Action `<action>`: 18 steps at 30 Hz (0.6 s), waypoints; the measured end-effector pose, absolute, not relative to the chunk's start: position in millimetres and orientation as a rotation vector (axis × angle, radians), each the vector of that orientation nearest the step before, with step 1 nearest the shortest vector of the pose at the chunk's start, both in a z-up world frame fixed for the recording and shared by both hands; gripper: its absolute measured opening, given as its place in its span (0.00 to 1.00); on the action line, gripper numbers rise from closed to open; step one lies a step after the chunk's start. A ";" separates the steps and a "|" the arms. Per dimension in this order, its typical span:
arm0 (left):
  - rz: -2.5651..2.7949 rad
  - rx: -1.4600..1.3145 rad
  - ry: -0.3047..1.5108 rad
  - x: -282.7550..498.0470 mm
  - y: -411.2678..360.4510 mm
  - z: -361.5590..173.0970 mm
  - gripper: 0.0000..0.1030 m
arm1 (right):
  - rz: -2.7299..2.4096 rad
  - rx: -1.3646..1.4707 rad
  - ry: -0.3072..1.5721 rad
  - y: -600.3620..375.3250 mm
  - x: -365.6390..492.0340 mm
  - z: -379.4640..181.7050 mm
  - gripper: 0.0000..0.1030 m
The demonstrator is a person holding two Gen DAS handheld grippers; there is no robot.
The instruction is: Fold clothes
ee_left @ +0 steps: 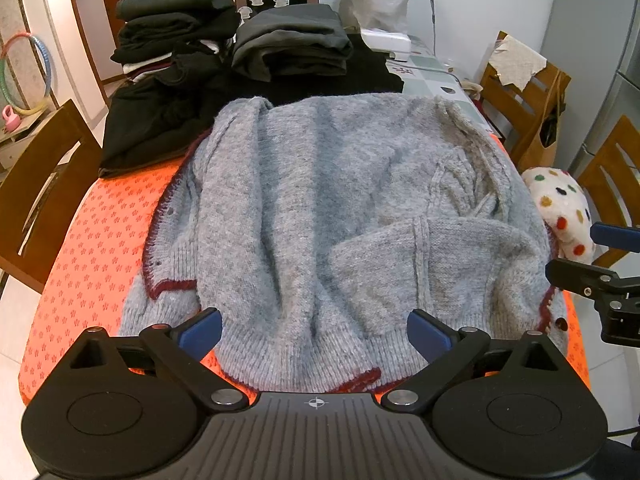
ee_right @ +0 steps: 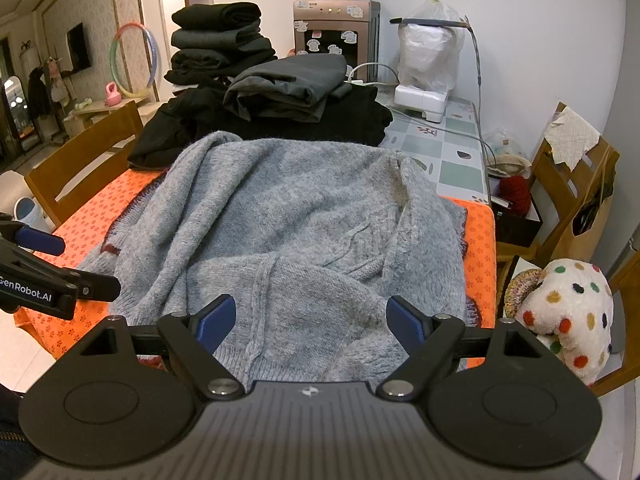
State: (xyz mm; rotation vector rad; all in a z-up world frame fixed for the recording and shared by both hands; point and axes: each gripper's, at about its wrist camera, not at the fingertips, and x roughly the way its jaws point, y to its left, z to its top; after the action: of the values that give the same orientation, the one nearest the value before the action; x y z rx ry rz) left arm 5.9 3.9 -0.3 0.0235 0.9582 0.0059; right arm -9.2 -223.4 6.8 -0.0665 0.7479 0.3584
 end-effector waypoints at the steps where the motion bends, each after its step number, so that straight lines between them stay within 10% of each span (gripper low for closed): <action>1: 0.006 0.023 0.958 5.9 3.9 -0.3 0.96 | 0.358 -0.067 0.748 -223.1 -9.1 6.9 0.84; 18: 0.005 0.018 0.963 5.9 4.9 -2.4 0.97 | 0.358 -0.072 0.756 -220.3 -6.4 5.2 0.85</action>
State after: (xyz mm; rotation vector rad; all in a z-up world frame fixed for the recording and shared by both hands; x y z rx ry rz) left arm 5.9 4.9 -2.4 0.0184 0.9635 0.0049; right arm -6.4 -220.3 5.2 -0.0725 0.7557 0.3584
